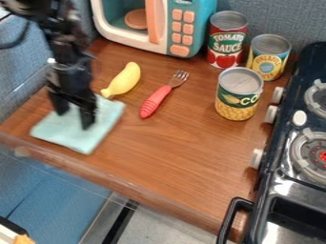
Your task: Put the blue towel on the bottom left of the table
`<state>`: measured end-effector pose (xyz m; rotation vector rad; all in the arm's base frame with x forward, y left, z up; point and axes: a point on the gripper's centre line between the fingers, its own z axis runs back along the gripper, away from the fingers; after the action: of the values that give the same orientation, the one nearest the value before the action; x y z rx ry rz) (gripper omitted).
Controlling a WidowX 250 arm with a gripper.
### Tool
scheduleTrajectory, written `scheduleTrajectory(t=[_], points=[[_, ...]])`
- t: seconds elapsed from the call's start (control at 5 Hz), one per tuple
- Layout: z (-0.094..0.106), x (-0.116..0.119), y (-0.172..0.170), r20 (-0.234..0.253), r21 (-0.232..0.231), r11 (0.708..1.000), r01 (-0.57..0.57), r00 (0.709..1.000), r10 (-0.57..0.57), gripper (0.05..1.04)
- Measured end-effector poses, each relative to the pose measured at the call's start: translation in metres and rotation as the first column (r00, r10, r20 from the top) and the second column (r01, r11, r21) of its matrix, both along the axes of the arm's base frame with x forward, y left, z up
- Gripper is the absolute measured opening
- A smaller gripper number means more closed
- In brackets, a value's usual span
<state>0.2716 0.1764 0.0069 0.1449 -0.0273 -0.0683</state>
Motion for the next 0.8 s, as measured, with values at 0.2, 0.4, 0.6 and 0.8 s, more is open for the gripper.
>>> scheduleTrajectory(t=[0.2,0.4,0.6,0.8], points=[[-0.002,0.007,0.038,0.024,-0.019,1.0,0.007,1.0,-0.007,1.001],[-0.002,0.011,0.054,0.028,-0.033,0.999,0.021,0.999,-0.02,1.001],[-0.004,0.008,0.044,0.026,-0.058,0.997,0.048,0.999,-0.046,1.001],[0.006,0.015,0.025,0.049,-0.089,0.995,0.039,0.998,-0.035,1.0]])
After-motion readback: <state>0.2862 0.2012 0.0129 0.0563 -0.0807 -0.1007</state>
